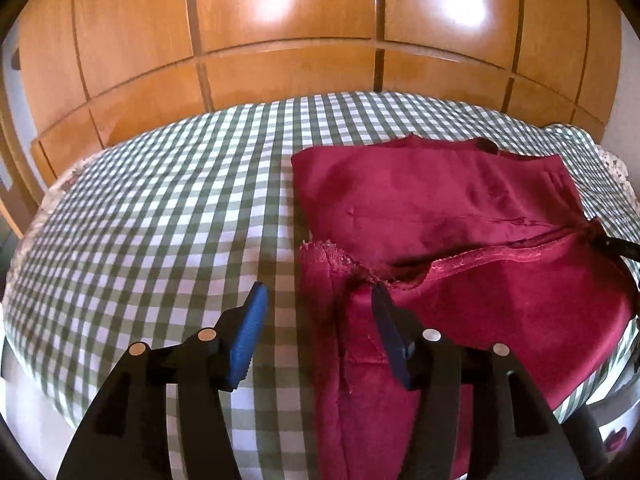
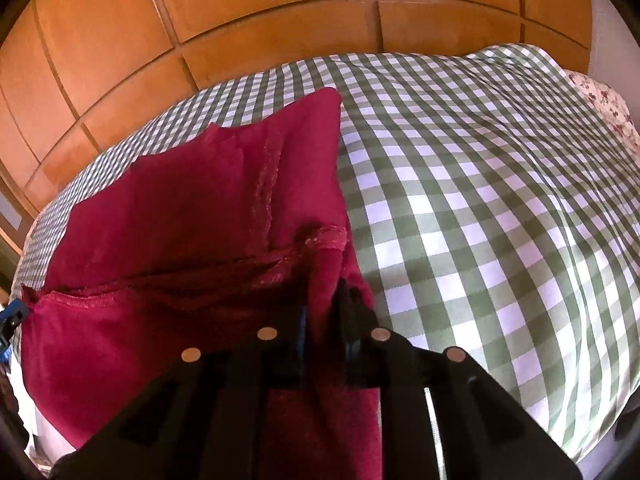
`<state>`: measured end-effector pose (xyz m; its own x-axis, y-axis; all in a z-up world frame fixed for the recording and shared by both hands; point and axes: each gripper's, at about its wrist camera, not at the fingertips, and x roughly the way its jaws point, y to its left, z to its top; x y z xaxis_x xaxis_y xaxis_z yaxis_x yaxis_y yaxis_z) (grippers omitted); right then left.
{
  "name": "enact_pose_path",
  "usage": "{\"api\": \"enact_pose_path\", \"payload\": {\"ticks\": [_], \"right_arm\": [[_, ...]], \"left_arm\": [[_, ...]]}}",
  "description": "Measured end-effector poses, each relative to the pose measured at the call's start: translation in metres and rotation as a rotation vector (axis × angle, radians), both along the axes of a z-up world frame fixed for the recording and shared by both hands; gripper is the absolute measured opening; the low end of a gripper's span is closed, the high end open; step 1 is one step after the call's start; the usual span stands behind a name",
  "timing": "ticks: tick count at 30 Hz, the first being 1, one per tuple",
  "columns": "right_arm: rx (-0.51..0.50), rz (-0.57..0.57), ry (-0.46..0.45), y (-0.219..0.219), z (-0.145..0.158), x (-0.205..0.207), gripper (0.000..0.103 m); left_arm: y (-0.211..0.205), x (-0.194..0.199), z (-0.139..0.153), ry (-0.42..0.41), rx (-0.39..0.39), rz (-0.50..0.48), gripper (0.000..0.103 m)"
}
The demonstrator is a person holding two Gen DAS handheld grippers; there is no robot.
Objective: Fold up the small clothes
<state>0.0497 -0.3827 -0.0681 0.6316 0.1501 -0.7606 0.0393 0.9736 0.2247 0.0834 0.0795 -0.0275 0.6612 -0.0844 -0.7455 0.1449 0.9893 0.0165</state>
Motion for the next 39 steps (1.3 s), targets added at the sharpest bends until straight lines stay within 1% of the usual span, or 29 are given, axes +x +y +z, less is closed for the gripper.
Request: {"api": "enact_pose_path", "payload": {"ticks": [7,10,12,14,19,21,24,26,27,28,29,30,31,32,34,39], "right_arm": [[0.002,-0.008,0.012,0.000,0.003,-0.001,0.021],[-0.004,0.005,0.011,0.001,0.006,-0.003,0.032],[-0.015,0.008,0.006,0.004,0.009,-0.005,0.044],[-0.038,0.006,-0.008,0.006,0.015,-0.008,0.051],[-0.059,0.024,-0.029,0.007,0.025,-0.011,0.052],[-0.068,0.030,-0.023,0.007,0.026,-0.008,0.052],[-0.081,0.039,-0.005,0.007,0.022,-0.003,0.052],[-0.088,0.051,0.016,0.009,0.017,0.001,0.050],[-0.088,0.058,0.025,0.010,0.014,0.003,0.045],[-0.091,0.062,0.033,0.011,0.012,0.004,0.043],[-0.092,0.066,0.033,0.011,0.012,0.003,0.039],[-0.088,0.075,0.031,0.012,0.013,0.002,0.027],[-0.085,0.082,0.027,0.011,0.015,0.001,0.020],[-0.082,0.084,0.026,0.010,0.016,-0.001,0.008],[-0.093,0.091,0.012,0.012,0.021,-0.006,0.008],[-0.095,0.105,-0.028,0.015,0.041,-0.024,0.007]], "left_arm": [[0.000,-0.001,0.003,-0.012,0.007,-0.006,0.054],[0.001,-0.001,0.003,-0.011,0.007,-0.004,0.054],[0.001,-0.002,0.004,-0.011,0.007,-0.005,0.054],[0.002,-0.001,0.004,-0.008,0.007,-0.002,0.054],[0.008,0.002,0.000,0.011,-0.016,-0.001,0.054],[0.009,0.005,-0.004,0.024,-0.031,-0.009,0.054],[0.012,0.011,-0.011,0.056,-0.075,-0.024,0.054],[0.013,0.017,-0.017,0.082,-0.116,-0.043,0.054],[0.014,0.019,-0.021,0.091,-0.136,-0.045,0.054],[0.014,0.020,-0.023,0.097,-0.159,-0.050,0.054],[0.015,0.022,-0.025,0.107,-0.199,-0.063,0.049],[0.015,0.022,-0.026,0.113,-0.228,-0.074,0.039],[0.014,0.022,-0.026,0.119,-0.244,-0.091,0.024],[0.013,0.021,-0.024,0.111,-0.239,-0.093,0.017],[0.013,0.016,-0.018,0.082,-0.243,-0.106,0.008],[0.019,-0.001,0.007,0.027,-0.266,-0.127,0.008]]}}
